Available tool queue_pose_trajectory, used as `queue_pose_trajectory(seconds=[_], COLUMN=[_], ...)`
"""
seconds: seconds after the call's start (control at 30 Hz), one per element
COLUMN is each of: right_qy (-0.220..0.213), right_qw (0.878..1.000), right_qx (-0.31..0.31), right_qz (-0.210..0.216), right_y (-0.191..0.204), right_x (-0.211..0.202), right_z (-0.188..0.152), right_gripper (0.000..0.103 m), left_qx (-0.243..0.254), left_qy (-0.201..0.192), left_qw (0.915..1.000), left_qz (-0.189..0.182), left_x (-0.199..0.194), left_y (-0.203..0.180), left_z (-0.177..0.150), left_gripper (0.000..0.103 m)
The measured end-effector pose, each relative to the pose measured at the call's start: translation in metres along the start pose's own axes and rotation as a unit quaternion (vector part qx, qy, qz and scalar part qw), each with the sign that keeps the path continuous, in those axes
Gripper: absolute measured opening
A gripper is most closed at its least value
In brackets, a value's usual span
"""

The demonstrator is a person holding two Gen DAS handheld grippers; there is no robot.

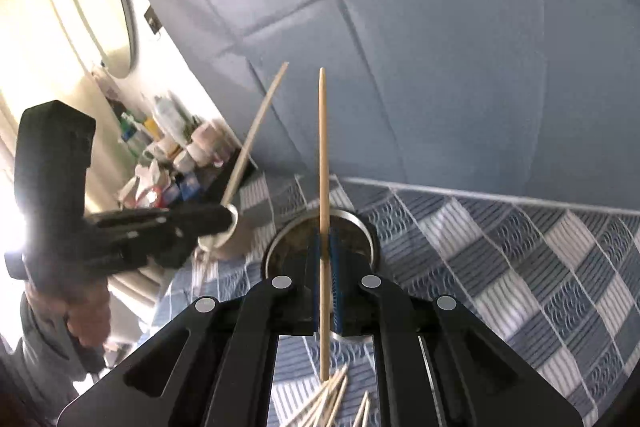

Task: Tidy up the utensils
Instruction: 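Lift both held chopsticks and carry them above the black holder's opening, then open the left tool over the holder while the right tool releases its chopstick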

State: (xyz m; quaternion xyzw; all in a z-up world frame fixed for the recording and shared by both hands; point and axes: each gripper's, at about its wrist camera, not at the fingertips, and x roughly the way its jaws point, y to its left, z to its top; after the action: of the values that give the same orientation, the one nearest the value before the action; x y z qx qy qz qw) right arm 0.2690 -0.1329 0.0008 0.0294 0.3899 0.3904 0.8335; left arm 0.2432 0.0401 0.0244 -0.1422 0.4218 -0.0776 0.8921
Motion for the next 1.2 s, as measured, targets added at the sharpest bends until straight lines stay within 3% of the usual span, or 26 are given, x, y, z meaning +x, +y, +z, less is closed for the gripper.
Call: queue_pose_trajectory(seconds=[0.27,0.37,0.43,0.57,0.67,0.77,1.03,1.13,1.2], right_qy=[-0.024,-0.034,-0.041,-0.056,-0.06,-0.056,-0.056,-0.057,-0.057], right_qw=[0.998,0.997,0.997,0.996,0.996,0.997,0.997,0.997,0.997], right_qx=[0.041,0.051,0.056,0.057,0.045,0.045,0.038,0.035,0.037], right_qz=[0.034,0.041,0.041,0.046,0.042,0.041,0.032,0.026,0.025], right_y=[-0.017,-0.023,-0.026,-0.028,-0.027,-0.029,-0.024,-0.021,-0.02], right_x=[0.039,0.052,0.06,0.061,0.06,0.058,0.048,0.043,0.037], right_z=[0.014,0.011,0.006,-0.009,-0.018,-0.024,-0.033,-0.032,-0.03], right_gripper=[0.005,0.005,0.005,0.005,0.005,0.005,0.008,0.009,0.009], left_qx=[-0.027,-0.033,-0.04,-0.054,-0.035,-0.029,-0.017,-0.016,-0.018], left_qy=[0.004,-0.013,-0.027,-0.058,-0.066,-0.067,-0.067,-0.069,-0.074], left_qw=[0.9996,0.9992,0.9988,0.9969,0.997,0.9973,0.9974,0.9972,0.9967], left_qz=[-0.007,-0.018,-0.005,0.0,0.018,0.005,0.016,0.024,0.027], left_x=[0.042,0.05,0.056,0.06,0.068,0.073,0.067,0.06,0.052], left_y=[0.016,0.018,0.021,0.021,0.016,0.014,0.011,0.011,0.012], left_z=[0.015,0.013,0.01,0.002,-0.003,-0.009,-0.018,-0.018,-0.017], left_gripper=[0.005,0.005,0.005,0.005,0.005,0.005,0.005,0.012,0.024])
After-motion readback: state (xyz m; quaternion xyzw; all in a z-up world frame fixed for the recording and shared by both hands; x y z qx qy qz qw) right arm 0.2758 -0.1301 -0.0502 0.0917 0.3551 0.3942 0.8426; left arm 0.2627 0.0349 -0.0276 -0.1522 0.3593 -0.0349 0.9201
